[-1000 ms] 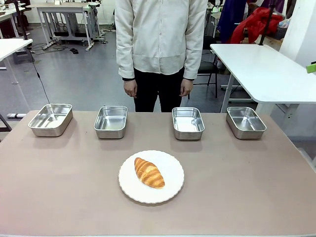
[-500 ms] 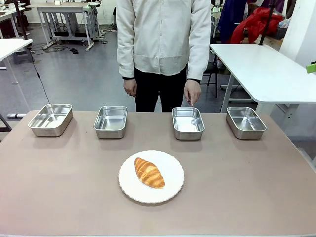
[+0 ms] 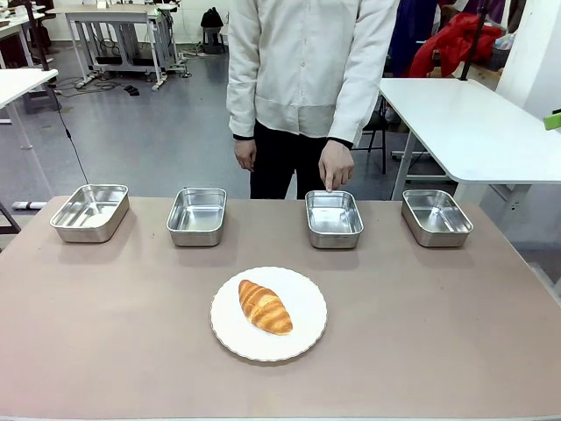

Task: Place the bread in the container.
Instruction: Place the Butter Roll into the Airtight Container indicated by the human.

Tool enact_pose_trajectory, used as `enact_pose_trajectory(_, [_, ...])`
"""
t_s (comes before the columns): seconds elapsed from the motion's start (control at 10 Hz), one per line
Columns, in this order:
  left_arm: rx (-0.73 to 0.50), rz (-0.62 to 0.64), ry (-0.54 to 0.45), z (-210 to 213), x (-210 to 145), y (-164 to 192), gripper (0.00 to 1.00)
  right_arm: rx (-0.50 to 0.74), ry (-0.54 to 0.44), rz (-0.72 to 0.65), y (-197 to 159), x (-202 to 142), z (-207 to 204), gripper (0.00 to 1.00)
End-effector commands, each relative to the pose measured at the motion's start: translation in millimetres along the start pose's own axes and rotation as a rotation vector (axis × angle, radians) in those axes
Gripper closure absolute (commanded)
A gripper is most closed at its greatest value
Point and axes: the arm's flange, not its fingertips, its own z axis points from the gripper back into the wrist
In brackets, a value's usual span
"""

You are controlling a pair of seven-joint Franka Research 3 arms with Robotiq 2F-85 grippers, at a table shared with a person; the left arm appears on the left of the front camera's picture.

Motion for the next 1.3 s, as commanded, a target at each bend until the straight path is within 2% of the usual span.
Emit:
enact_pose_trajectory(0.0, [-0.007, -0.01, -0.011, 3.1, 0.0, -0.4, 0.0, 0.006, -0.007, 0.001, 0.3, 0.3, 0.1, 0.0])
enact_pose_trajectory(0.9, [-0.007, -0.01, -0.011, 3.1, 0.0, -0.4, 0.0, 0.0, 0.0, 0.0, 0.0, 0.0, 0.0, 0.0])
enact_pose_trajectory(1.0, [-0.007, -0.01, -0.011, 3.1, 0.0, -0.4, 0.0, -0.001, 0.017, -0.027, 14.9, 20.2, -6.1, 0.0])
enact_pose_trajectory(1.2, [-0.007, -0.01, -0.011, 3.1, 0.0, -0.4, 0.0, 0.016, 0.069, 0.008, 61.7, 73.1, -33.3, 0.0])
